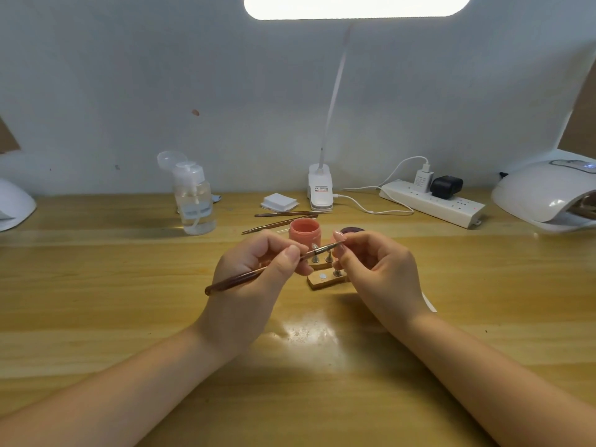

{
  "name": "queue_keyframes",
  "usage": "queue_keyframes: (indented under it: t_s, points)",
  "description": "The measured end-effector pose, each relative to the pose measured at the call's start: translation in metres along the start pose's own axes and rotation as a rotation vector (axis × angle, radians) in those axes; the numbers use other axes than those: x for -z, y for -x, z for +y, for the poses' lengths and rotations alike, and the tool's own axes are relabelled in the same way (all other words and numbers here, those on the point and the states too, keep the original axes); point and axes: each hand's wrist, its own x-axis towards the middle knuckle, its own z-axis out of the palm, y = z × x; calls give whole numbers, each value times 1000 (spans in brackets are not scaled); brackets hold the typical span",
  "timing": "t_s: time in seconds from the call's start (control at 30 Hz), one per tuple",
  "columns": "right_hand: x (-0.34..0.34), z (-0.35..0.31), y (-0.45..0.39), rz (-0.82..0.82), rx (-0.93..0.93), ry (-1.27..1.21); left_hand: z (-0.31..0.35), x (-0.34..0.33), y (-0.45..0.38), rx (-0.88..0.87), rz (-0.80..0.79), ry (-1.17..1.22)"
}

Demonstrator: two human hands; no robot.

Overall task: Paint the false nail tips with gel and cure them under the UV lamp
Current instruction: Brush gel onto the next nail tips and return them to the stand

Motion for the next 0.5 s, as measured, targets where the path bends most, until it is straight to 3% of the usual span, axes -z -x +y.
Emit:
queue_keyframes:
  t_s: [0.2, 0.5]
  points:
    - [0, -2, 0, -22, 4, -13, 0, 1, -2, 21, 89, -67]
    - [1, -2, 0, -3, 22, 11, 0, -1, 2, 10, 37, -1]
